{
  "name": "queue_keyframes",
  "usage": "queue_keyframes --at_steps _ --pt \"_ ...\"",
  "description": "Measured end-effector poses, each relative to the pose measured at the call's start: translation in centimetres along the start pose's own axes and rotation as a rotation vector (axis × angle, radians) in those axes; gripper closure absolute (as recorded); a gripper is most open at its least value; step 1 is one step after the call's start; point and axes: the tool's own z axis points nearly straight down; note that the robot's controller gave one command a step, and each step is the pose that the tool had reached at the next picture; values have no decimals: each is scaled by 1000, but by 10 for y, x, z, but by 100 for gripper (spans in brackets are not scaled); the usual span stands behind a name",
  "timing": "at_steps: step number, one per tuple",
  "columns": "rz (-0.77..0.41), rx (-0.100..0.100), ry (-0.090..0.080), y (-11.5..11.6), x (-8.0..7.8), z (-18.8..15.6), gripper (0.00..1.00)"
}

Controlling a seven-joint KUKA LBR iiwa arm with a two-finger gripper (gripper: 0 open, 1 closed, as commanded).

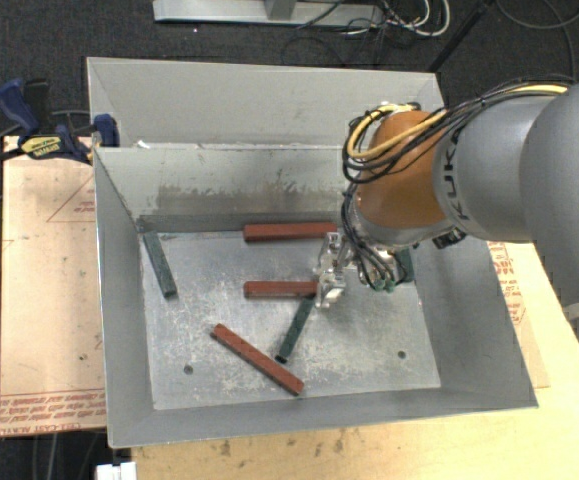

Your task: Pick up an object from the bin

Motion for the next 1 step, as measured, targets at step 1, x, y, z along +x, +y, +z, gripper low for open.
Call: queue_keyframes --at_steps 1 --pt "-39 0 19 9 1 -123 100"
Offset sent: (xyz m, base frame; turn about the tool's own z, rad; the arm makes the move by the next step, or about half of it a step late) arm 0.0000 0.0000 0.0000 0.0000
